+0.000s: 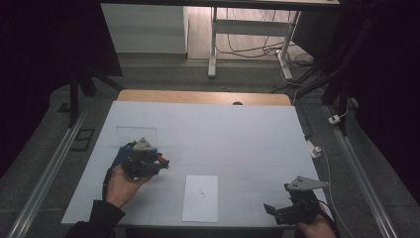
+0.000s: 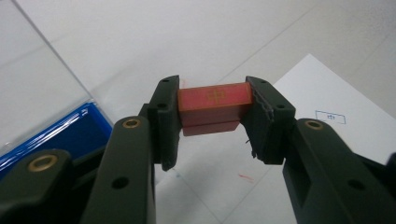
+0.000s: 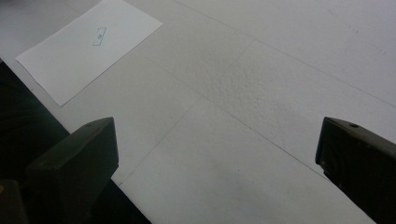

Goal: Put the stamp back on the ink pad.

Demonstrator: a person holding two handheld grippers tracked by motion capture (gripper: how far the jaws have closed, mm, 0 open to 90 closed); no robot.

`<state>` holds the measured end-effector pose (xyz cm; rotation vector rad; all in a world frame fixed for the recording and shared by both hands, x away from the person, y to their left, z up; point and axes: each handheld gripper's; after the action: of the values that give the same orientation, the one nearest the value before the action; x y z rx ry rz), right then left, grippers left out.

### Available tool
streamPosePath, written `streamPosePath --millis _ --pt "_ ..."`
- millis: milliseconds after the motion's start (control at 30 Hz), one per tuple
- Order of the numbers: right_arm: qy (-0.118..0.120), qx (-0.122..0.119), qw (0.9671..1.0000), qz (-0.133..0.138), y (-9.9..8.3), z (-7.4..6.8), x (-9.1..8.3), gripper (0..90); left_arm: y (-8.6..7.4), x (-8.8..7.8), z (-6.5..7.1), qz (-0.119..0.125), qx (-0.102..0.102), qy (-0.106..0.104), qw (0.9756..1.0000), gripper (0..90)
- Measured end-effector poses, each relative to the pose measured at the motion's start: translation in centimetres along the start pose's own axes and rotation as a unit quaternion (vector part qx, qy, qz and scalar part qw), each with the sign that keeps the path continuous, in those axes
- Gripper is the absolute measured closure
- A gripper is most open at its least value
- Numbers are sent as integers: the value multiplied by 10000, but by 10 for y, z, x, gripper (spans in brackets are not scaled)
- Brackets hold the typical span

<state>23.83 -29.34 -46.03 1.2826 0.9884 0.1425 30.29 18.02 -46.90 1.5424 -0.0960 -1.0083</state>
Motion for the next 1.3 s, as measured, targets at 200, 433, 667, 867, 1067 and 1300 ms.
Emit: streamPosePath --millis 200,433,667,867,1067,1300 --pt "3 22 10000 14 0 0 0 0 -1 -3 -8 34 -69 139 9999 576" --pt "-2 21 10000 22 0 0 0 0 -2 -7 -21 41 -123 374 9992 576" --pt "9 14 10000 20 0 0 0 0 -5 -12 -36 79 -279 556 9980 576" --pt "6 -8 10000 3 0 0 0 0 -9 -14 -48 50 -340 753 9966 576" --pt "6 -21 10000 -28 0 -1 0 0 -12 -13 -57 18 -385 875 9954 576" --pt "15 -30 10000 -42 0 -1 1 0 -19 -14 -69 -96 -399 1136 9927 577"
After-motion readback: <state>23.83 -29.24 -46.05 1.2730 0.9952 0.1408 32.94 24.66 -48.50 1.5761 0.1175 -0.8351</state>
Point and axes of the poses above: each handheld gripper's, and its own axes: x roughly forward along the jaws, y roughly out of its top, z roughly to its right, and after that the axes turned 13 degrees about z, right-handed
